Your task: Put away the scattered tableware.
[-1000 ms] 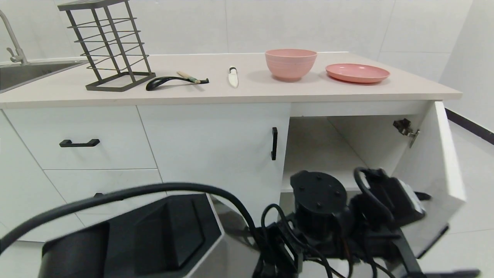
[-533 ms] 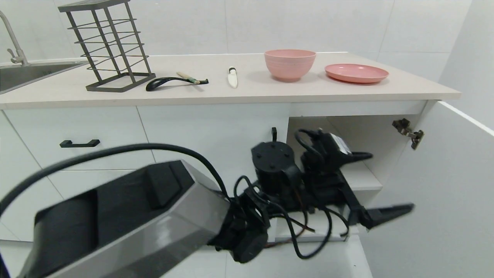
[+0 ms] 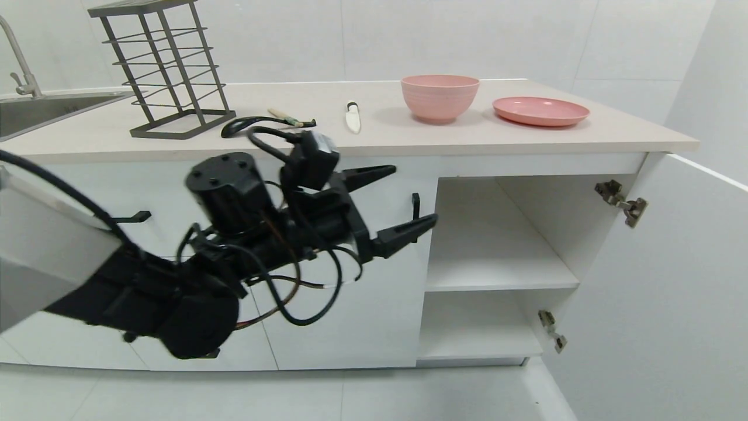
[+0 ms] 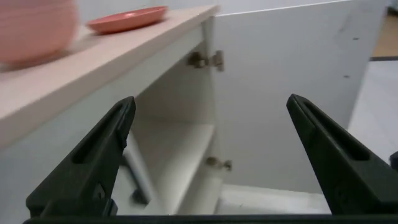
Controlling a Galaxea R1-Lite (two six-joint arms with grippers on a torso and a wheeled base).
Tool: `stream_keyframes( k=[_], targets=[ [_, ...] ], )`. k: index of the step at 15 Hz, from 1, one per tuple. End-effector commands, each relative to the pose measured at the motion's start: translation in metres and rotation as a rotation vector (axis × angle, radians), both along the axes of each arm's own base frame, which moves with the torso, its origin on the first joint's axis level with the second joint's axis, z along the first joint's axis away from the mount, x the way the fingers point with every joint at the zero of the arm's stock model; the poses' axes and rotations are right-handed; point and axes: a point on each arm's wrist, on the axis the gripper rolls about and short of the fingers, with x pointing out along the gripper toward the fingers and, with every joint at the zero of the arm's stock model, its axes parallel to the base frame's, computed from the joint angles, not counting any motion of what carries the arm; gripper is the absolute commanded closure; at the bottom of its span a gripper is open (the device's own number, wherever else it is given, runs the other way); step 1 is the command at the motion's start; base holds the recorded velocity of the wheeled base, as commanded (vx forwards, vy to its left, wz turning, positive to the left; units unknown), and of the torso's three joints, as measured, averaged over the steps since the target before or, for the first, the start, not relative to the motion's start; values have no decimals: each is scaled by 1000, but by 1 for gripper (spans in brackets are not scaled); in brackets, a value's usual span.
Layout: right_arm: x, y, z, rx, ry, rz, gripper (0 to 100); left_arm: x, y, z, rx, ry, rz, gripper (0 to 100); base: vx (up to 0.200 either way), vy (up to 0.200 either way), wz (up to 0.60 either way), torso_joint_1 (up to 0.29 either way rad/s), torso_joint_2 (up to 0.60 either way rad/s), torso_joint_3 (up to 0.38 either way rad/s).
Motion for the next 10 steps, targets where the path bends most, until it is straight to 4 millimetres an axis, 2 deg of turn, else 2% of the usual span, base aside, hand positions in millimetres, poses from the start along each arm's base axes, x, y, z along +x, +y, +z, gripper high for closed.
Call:
stream_keyframes(
  k=[1,4,6,7,9,10],
  targets=[
    [-17,2,-19,0,17,38,0,-36,77,22,-15,-68,165,0,0,0,0,0,0,0],
    [-38,4,-47,17,154,32,0,-70,119,-6,34,-70,285,0,0,0,0,0,0,0],
    [-54,5,-84,48,317,8,0,-96,142,-22,60,-19,354,0,0,0,0,0,0,0],
    [-57,5,-92,50,339,-1,0,-102,147,-24,62,-15,373,0,0,0,0,0,0,0],
    [-54,4,-94,82,409,-15,0,-140,165,-30,66,-23,443,0,0,0,0,0,0,0],
    [-51,3,-100,138,485,-83,0,-151,170,-30,66,-31,474,0,0,0,0,0,0,0]
  ],
)
